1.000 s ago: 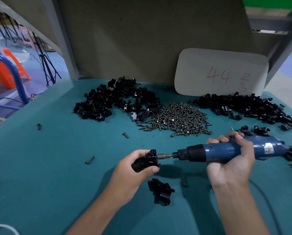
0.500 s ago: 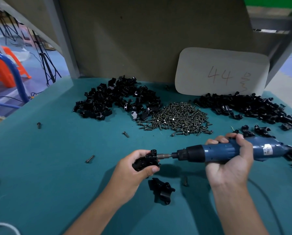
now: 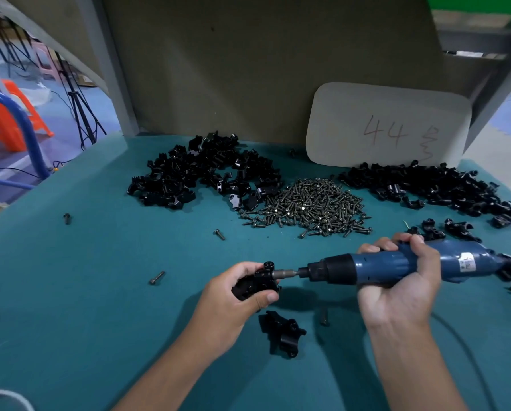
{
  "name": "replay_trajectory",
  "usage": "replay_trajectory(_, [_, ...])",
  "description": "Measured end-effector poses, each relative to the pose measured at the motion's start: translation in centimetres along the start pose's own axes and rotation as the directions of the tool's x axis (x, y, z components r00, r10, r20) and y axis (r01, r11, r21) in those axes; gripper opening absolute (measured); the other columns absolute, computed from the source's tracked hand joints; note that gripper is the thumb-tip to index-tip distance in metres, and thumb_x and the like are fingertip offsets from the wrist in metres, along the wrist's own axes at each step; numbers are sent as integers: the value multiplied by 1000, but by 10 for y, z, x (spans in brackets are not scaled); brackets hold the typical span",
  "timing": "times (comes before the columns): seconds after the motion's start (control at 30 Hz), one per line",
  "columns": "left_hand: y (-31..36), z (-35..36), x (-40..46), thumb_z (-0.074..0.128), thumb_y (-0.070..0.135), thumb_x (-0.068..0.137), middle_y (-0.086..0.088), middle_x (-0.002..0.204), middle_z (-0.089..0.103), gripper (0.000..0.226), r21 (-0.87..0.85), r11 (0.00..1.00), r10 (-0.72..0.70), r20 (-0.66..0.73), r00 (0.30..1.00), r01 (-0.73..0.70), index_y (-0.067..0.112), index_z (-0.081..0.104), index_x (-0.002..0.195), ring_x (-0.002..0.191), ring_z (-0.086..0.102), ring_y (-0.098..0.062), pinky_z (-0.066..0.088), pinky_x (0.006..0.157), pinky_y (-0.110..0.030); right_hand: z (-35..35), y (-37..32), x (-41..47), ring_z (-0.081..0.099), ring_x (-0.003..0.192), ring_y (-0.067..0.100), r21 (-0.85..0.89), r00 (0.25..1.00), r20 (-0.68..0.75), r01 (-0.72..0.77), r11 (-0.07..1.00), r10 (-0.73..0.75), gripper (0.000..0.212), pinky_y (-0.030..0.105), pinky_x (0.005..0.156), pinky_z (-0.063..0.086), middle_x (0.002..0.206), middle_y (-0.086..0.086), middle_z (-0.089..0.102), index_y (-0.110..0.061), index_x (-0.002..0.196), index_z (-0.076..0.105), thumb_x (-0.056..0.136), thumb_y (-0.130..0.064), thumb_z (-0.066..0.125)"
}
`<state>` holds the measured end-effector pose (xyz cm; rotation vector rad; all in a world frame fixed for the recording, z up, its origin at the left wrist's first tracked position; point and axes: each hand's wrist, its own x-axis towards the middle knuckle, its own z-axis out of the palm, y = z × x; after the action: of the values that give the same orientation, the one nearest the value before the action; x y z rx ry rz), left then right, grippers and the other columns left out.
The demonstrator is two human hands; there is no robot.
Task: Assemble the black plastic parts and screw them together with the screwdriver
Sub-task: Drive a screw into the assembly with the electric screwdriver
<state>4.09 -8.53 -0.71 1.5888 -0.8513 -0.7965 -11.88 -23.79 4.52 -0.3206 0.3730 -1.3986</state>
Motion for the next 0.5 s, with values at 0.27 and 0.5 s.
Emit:
replay_trajectory(0.27, [3, -1, -1, 85, 37, 75, 7, 106, 77, 45, -13, 1000, 5, -6, 1000, -5, 28, 69, 116, 98, 73, -16, 56, 98, -40, 1, 1, -2, 54, 65, 9, -2, 1000, -14, -1, 1000, 1, 9, 25, 64, 47, 83, -10, 61, -23, 96, 52, 95, -16, 57])
replay_trajectory(0.5, [4, -1, -2, 84, 41, 74, 14, 106, 76, 47, -3, 1000, 20, 14, 1000, -20, 31, 69, 118, 98, 72, -5, 52, 86, -18, -1, 0, -2, 54, 65, 9, -9, 999, -41, -18, 1000, 18, 10, 26, 65, 47, 82, -9, 59, -20, 97, 52, 93, -16, 60])
